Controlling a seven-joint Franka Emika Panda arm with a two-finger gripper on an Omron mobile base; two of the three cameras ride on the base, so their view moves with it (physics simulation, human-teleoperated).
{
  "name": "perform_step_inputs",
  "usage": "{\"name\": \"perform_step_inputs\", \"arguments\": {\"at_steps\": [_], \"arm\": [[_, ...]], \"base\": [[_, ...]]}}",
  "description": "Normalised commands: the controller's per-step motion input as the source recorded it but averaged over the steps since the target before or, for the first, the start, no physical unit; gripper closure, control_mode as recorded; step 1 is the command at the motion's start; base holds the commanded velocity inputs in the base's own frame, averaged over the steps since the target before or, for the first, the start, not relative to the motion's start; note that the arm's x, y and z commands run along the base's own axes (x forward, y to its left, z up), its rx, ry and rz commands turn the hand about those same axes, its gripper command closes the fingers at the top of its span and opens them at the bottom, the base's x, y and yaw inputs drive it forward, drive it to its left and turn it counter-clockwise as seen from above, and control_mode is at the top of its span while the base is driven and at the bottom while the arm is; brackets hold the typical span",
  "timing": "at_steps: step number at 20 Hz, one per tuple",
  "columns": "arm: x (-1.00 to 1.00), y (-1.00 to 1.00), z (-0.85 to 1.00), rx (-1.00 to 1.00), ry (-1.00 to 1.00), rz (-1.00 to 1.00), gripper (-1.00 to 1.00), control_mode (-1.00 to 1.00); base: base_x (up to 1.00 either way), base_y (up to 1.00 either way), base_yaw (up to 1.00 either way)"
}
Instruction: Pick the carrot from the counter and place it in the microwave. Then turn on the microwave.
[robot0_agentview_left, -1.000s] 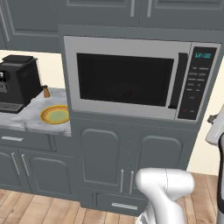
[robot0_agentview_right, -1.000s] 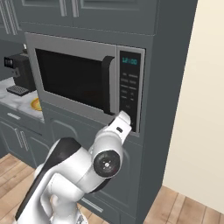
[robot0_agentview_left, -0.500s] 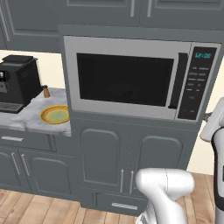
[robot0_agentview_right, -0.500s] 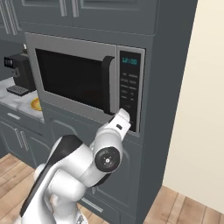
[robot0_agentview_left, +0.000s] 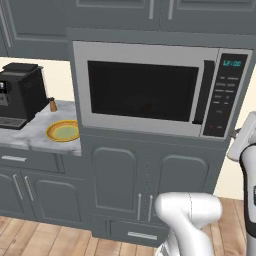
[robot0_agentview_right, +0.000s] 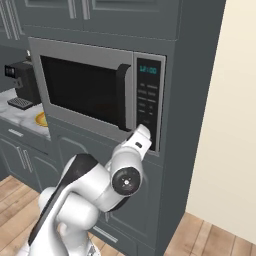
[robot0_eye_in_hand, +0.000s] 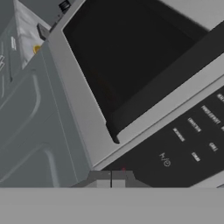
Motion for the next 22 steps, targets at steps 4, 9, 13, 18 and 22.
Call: {"name": "perform_step_inputs", "arguments": {"at_steps": [4,9,13,18,22], "arm": [[0.03,-0.10,-0.07,0.00,0.00,0.00,1.00,-1.00],[0.09,-0.06,-0.04,0.00,0.00,0.00,1.00,-1.00],[0.16,-0.09,-0.04,0.00,0.00,0.00,1.00,-1.00],[0.13,-0.12,-0.05,0.00,0.00,0.00,1.00,-1.00],[0.17,-0.06,-0.08,0.00,0.00,0.00,1.00,-1.00]], "base": [[0.00,0.00,0.00],[0.00,0.00,0.00],[0.00,0.00,0.00],[0.00,0.00,0.00],[0.00,0.00,0.00]]}}
